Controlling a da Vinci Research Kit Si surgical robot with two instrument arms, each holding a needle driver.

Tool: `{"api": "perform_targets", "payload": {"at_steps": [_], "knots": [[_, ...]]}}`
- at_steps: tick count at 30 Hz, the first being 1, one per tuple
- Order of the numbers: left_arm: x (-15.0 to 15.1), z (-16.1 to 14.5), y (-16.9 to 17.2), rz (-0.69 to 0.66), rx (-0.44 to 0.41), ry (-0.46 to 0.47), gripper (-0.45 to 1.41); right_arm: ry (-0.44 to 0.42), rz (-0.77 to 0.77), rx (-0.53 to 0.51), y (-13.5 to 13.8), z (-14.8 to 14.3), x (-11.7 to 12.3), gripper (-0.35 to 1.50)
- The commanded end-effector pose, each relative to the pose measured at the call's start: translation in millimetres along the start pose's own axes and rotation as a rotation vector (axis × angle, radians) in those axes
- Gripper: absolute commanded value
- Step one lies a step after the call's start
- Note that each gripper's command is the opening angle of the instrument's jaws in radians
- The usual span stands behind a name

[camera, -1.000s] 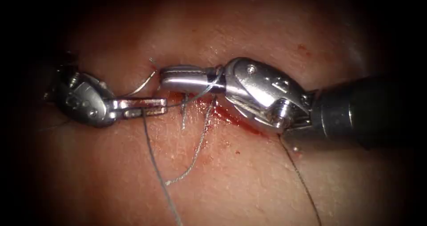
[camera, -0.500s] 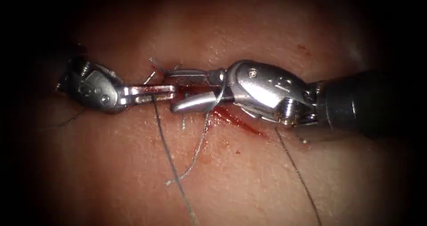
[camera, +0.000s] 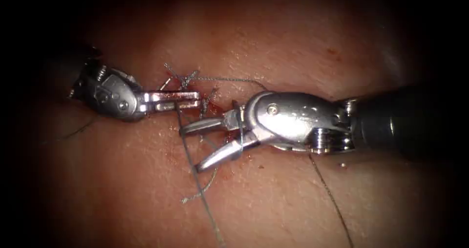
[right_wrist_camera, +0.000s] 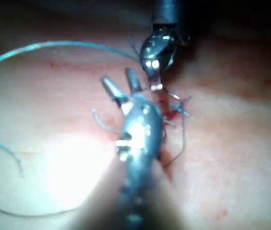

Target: Wound Closure

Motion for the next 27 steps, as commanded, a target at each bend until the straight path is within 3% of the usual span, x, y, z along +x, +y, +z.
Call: {"api": "perform_targets", "payload": {"at_steps": [1,11,23,27], "knots": [[-0.6,0.4,0.5,0.000,-0.006,0.001,-0.45,-0.047,-0.002,0.027,-0.1,0.9,-0.7,0.47],[0.0,0.6,1.9,-0.001,-0.031,-0.001,-0.45,-0.291,-0.021,0.158,-1.6,3.2,-3.7,0.49],[0.7,0.4,3.1,-0.003,-0.046,0.006,-0.45,-0.531,-0.030,0.141,-0.3,5.4,-7.6,0.51],[1.0,-0.3,3.3,-0.005,-0.052,0.009,-0.45,-0.618,-0.024,0.155,-0.9,5.9,-8.3,0.34]]}}
